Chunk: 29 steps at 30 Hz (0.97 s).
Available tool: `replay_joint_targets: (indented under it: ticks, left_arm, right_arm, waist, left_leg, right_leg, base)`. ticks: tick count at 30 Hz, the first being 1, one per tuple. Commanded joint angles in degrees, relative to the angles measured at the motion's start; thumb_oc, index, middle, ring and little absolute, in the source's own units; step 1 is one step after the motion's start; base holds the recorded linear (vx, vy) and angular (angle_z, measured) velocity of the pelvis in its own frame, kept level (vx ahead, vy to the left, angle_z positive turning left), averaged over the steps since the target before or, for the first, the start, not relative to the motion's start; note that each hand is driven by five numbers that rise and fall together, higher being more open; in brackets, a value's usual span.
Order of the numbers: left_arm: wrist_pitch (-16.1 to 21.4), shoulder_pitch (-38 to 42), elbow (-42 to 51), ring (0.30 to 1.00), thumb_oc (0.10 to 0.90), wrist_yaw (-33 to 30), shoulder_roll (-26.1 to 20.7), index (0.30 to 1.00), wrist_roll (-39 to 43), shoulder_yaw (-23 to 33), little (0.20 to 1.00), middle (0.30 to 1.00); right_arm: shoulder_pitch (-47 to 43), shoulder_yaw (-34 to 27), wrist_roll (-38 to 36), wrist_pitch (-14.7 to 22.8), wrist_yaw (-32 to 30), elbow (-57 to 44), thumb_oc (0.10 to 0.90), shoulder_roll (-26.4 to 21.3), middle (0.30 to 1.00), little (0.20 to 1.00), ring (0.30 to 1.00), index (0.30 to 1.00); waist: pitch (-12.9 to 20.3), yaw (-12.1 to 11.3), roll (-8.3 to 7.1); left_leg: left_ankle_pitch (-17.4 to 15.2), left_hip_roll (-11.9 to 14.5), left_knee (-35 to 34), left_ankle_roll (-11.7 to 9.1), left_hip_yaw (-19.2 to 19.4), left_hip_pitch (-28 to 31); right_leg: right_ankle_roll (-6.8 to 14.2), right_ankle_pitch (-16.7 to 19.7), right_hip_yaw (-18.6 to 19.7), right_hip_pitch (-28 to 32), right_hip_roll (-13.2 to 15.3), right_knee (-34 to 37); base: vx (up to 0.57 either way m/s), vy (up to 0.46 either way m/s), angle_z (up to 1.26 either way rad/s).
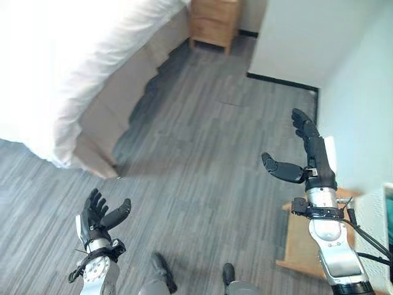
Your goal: Pick up bed clothes into laundry basket.
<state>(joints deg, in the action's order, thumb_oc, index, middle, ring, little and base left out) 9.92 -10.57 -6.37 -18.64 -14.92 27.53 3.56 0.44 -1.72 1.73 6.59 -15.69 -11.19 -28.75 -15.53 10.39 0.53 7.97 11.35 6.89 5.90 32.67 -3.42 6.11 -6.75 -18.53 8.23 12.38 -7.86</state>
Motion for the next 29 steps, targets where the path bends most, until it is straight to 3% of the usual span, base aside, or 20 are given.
replay_joint_targets:
  ticks: [1,2,3,4,6,7,9,10,13,15,18,29]
  left_arm:
    - [7.3,2.4,8.4,0.900,0.800,-0.4,-9.0,0.900,-1.1,7.5,0.900,0.900]
    - [6.1,1.7,8.3,0.900,0.800,1.1,-9.5,0.900,-2.2,7.3,0.900,0.900]
    - [5.9,1.5,8.5,0.900,0.800,1.3,-9.4,0.900,-2.3,7.2,0.900,0.900]
    - [5.3,1.6,9.7,0.900,0.800,2.7,-10.7,0.900,-4.3,7.6,0.900,0.900]
    - [5.3,3.8,10.3,0.900,0.800,3.5,-12.2,0.900,-5.2,7.3,0.900,0.900]
    - [4.3,5.6,12.0,0.900,0.800,2.9,-13.6,0.900,-9.3,5.1,0.900,0.900]
    - [4.2,8.3,11.4,0.900,0.800,3.6,-15.1,0.900,-11.1,5.5,0.900,0.900]
    - [5.1,8.9,11.5,0.900,0.800,3.1,-15.1,0.900,-10.2,5.6,0.900,0.900]
    - [5.7,8.8,10.4,0.900,0.800,2.8,-14.1,0.900,-8.7,4.7,0.900,0.900]
    - [5.7,7.0,10.0,0.900,0.800,3.2,-13.8,0.900,-9.0,5.3,0.900,0.900]
    - [5.6,5.7,10.6,0.900,0.800,4.9,-13.3,0.900,-9.5,5.0,0.900,0.900]
    - [4.4,4.9,7.7,0.900,0.800,7.5,-9.6,0.900,-7.2,2.5,0.900,0.900]
  right_arm:
    - [-7.8,-1.6,-1.7,5.8,0.4,-1.0,0.800,1.9,0.900,0.900,0.900,0.900]
    - [-7.2,-1.2,-2.6,5.5,1.1,-1.0,0.800,2.2,0.900,0.900,0.900,0.900]
    - [-6.9,-1.4,-2.8,5.4,1.3,-1.1,0.800,2.1,0.900,0.900,0.900,0.900]
    - [-6.1,-2.2,-3.5,5.8,2.7,-1.8,0.800,2.2,0.900,0.900,0.900,0.900]
    - [-6.7,-2.9,-4.3,6.4,2.6,-1.2,0.800,2.4,0.900,0.900,0.900,0.900]
    - [-7.1,-1.8,-5.2,6.8,3.4,-1.6,0.800,3.8,0.900,0.900,0.900,0.900]
    - [-6.7,-0.7,-8.6,8.2,5.2,-0.4,0.800,5.3,0.900,0.900,0.900,0.900]
    - [-6.2,-0.4,-10.5,8.4,5.7,0.4,0.800,6.2,0.900,0.900,0.900,0.900]
    - [-4.4,-0.2,-14.0,8.0,6.5,0.4,0.800,7.8,0.900,0.900,0.900,0.900]
    - [-5.2,0.4,-14.4,8.2,6.6,0.5,0.800,7.7,0.900,0.900,0.900,0.900]
    - [-6.6,0.4,-14.7,8.3,6.6,2.4,0.800,7.7,0.900,0.900,0.900,0.900]
    - [-4.1,-3.5,-17.1,7.0,6.5,3.5,0.800,8.3,0.900,0.900,0.900,0.900]
  waist:
    - [5.4,-0.8,-2.91]
    - [5.6,-1.3,-1.82]
    - [5.7,-0.9,-1.87]
    - [6.1,-1.2,-0.94]
    - [5.8,-0.7,-1.41]
    - [5.1,0.2,-1.63]
    - [4.5,0.9,-1.83]
    - [4.3,1.6,-2.07]
    - [4.7,2.1,-1.86]
    - [5.0,0.8,-1.62]
    - [6.1,-0.9,-1.74]
    - [9.5,-0.5,-2.09]
  left_leg:
    - [-8.4,15.4,-2.6,-16.2,6.7,13.9]
    - [-8.3,13.4,-5.5,-16.8,5.6,14.8]
    - [-7.8,12.9,-6.6,-16.6,5.1,15.1]
    - [-8.5,9.9,-10.8,-16.3,4.3,15.1]
    - [-9.4,7.9,-11.4,-15.1,2.4,12.9]
    - [-10.4,6.9,-11.8,-14.7,2.0,12.6]
    - [-12.0,4.8,-11.9,-14.1,-1.2,10.7]
    - [-11.4,3.4,-11.9,-13.1,-2.8,8.8]
    - [-13.0,-1.8,-11.9,-10.3,-12.2,5.9]
    - [-12.9,-4.7,-11.9,-8.8,-16.7,5.5]
    - [-13.6,-6.7,-11.9,-8.0,-19.0,6.6]
    - [-14.2,-5.9,-11.9,-8.1,-17.9,9.2]
  right_leg:
    - [-2.0,6.0,-10.9,-6.4,3.7,12.4]
    - [-1.7,6.7,-12.5,-5.7,3.6,12.2]
    - [-1.4,6.9,-13.1,-5.3,3.9,12.3]
    - [-0.9,9.5,-14.2,-5.5,4.9,11.7]
    - [-0.1,10.3,-15.7,-7.2,7.0,7.6]
    - [1.4,11.7,-14.2,-9.8,8.1,4.8]
    - [4.2,11.6,-6.8,-12.8,8.6,3.6]
    - [3.8,10.8,-1.6,-14.3,7.4,3.4]
    - [2.4,4.7,18.6,-13.1,-1.5,3.7]
    - [0.1,2.6,25.5,-10.9,-5.6,5.0]
    - [-0.6,4.0,25.8,-8.6,-5.5,7.6]
    - [0.3,5.1,23.2,-4.2,-3.2,12.8]
  base:
    - [-0.28,0.288,1.70]
    - [-0.28,0.304,1.81]
    - [-0.10,0.233,1.77]
    - [-0.12,0.364,2.15]
    - [-0.11,0.318,1.69]
    - [-0.05,0.149,1.09]
    - [-0.08,0.198,1.06]
    - [-0.07,0.178,1.23]
    - [0.02,0.160,1.38]
    - [0.09,0.131,1.98]
    - [0.09,-0.025,1.13]
    - [0.05,-0.047,0.17]
